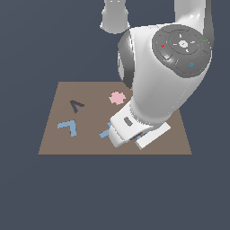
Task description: Insert a designated object into the corresponding slot on a board.
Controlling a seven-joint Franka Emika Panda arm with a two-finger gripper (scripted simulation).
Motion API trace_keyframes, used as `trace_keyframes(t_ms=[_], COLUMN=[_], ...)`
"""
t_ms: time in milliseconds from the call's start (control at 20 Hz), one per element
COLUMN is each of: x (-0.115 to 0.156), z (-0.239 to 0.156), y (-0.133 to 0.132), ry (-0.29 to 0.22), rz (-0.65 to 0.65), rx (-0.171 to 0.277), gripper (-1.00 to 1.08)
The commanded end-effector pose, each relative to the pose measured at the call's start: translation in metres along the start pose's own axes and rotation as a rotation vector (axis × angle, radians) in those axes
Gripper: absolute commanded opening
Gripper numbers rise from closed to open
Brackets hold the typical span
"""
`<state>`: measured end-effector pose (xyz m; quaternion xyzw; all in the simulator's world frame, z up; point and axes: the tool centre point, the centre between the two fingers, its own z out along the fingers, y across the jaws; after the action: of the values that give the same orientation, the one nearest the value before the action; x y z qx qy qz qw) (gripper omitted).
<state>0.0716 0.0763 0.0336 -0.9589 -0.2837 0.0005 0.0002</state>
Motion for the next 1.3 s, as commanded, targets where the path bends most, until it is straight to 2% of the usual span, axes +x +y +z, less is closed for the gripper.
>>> trace_keyframes(t_ms=[0,350,900,1250], x=[-0.012,-0.063,-0.153,-0.193], z=[0.000,-0.002,-0.004,-0.006], y=[0.006,0.029,0.083,0.114], ry=[0.000,0.000,0.000,0.000], rz=[-0.013,-0.071,-0.181,-0.233], rx=[0.000,-0.001,-0.001,-0.002], gripper=[-1.00,-1.00,-1.00,-1.00])
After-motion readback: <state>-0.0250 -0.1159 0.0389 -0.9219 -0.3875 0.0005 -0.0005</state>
